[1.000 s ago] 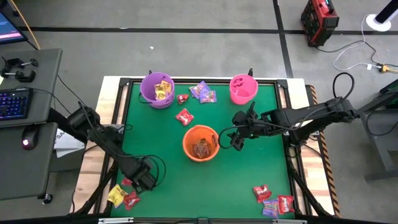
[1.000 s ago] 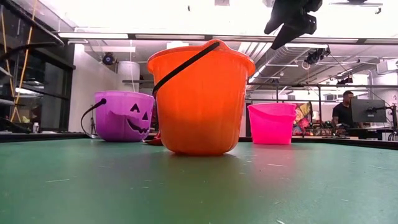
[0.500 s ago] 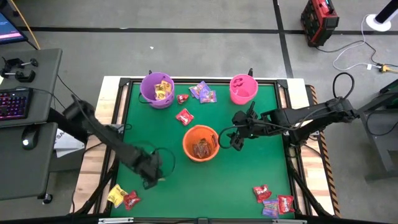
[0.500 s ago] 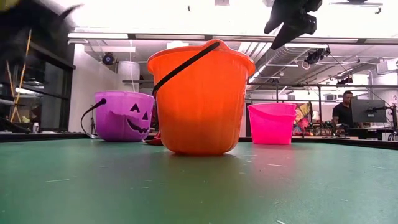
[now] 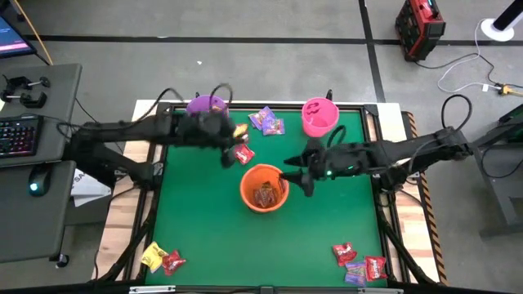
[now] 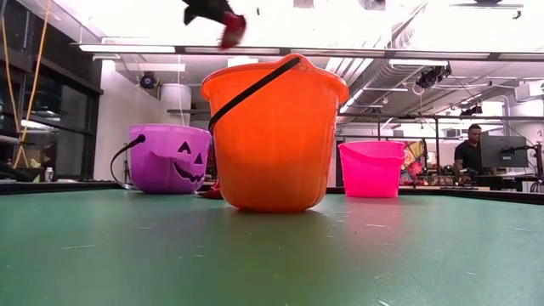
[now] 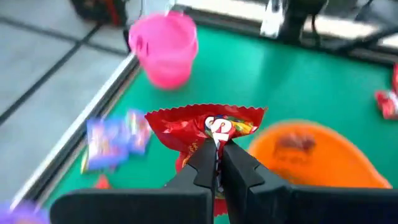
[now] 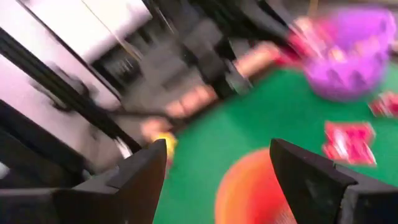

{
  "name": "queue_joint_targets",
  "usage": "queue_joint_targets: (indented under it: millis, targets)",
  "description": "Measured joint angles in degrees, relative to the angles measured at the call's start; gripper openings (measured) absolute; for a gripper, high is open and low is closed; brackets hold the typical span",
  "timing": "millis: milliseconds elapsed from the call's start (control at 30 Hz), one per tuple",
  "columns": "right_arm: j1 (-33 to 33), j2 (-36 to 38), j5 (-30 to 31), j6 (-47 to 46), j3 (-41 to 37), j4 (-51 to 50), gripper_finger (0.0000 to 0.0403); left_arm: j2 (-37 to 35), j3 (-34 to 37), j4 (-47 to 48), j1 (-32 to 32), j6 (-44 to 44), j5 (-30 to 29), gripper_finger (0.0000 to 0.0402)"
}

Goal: Sort candy by brand, put in halloween buckets
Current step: Put the red candy into the pink bucket

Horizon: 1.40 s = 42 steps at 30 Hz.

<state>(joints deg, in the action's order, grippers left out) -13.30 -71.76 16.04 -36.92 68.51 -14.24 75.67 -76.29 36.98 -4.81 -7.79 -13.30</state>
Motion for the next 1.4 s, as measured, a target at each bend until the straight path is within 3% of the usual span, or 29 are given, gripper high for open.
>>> queue_joint_targets:
  millis: [200,467,600,900,1133,1267,1400]
  targets:
    - [0.0,5.2,4.2,5.4,0.1,10.5,0.0279,11.2,0.1,-21.6,-7.2,5.5,9.6,0.0]
    - [0.0,7.5,16.4,9.5,0.1,11.5,0.0279,28.8,0.1,-61.6,-10.2,6.0,10.2,0.0]
    - [0.2,6.8,18.4,8.9,0.1,11.8,0.0279,36.7,-1.8,-71.5,-11.7,2.8,10.1,0.0]
    - [0.2,5.9,18.8,6.4,0.1,12.0,0.0279,51.3,-17.1,-70.1,-14.4,0.4,10.2,0.0]
    - [0.1,5.5,20.4,5.9,0.1,12.0,0.0279,58.7,-30.8,-54.5,-15.6,1.0,9.1,0.0007]
    - [0.1,5.4,20.4,5.9,0.1,12.0,0.0279,62.3,-37.4,-44.4,-15.9,5.7,8.3,0.0045]
    - [0.1,5.4,20.5,6.4,0.1,12.0,0.0279,63.4,-39.7,-41.4,-15.5,8.9,8.2,0.0103]
